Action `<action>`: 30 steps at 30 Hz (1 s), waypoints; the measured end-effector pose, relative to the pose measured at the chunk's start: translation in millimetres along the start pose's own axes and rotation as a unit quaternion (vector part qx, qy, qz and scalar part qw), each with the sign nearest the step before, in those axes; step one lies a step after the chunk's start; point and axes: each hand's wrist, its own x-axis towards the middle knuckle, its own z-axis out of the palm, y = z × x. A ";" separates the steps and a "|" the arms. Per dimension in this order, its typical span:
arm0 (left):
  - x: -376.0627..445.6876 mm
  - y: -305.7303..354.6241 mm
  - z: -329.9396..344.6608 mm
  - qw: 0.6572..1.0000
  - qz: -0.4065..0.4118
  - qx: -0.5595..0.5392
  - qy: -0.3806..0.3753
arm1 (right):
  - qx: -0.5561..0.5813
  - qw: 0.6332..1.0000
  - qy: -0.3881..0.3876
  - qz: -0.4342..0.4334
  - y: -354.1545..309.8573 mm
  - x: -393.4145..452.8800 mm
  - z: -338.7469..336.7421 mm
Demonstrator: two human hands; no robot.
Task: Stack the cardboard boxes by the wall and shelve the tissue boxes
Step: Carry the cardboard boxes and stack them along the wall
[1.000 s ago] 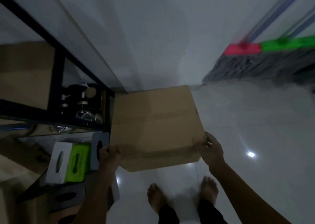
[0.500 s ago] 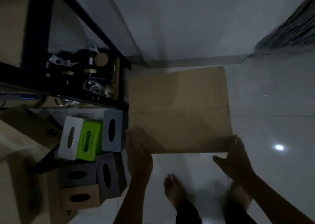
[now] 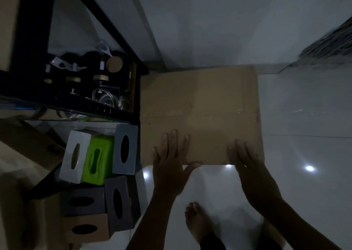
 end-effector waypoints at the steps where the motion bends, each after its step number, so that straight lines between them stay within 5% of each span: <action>1: 8.6 -4.5 -3.3 1.000 -0.006 0.017 0.015 | -0.011 1.000 0.003 -0.003 -5.3 11.5 -3.1; 8: 77.3 -44.1 -41.3 0.992 -0.067 0.102 0.007 | 0.080 0.996 0.025 0.020 -58.9 117.1 -28.5; 16: 71.1 -33.1 -58.6 0.991 -0.098 0.086 -0.020 | 0.046 0.999 -0.006 0.023 -64.2 110.6 -51.3; 20: 47.0 -32.7 -73.3 0.988 -0.150 -0.009 0.027 | 0.027 0.999 -0.016 0.011 -75.2 96.9 -80.0; 30: -72.8 -33.0 -106.3 0.978 -0.198 -0.052 0.048 | -0.020 0.996 -0.057 -0.060 -149.9 30.6 -128.1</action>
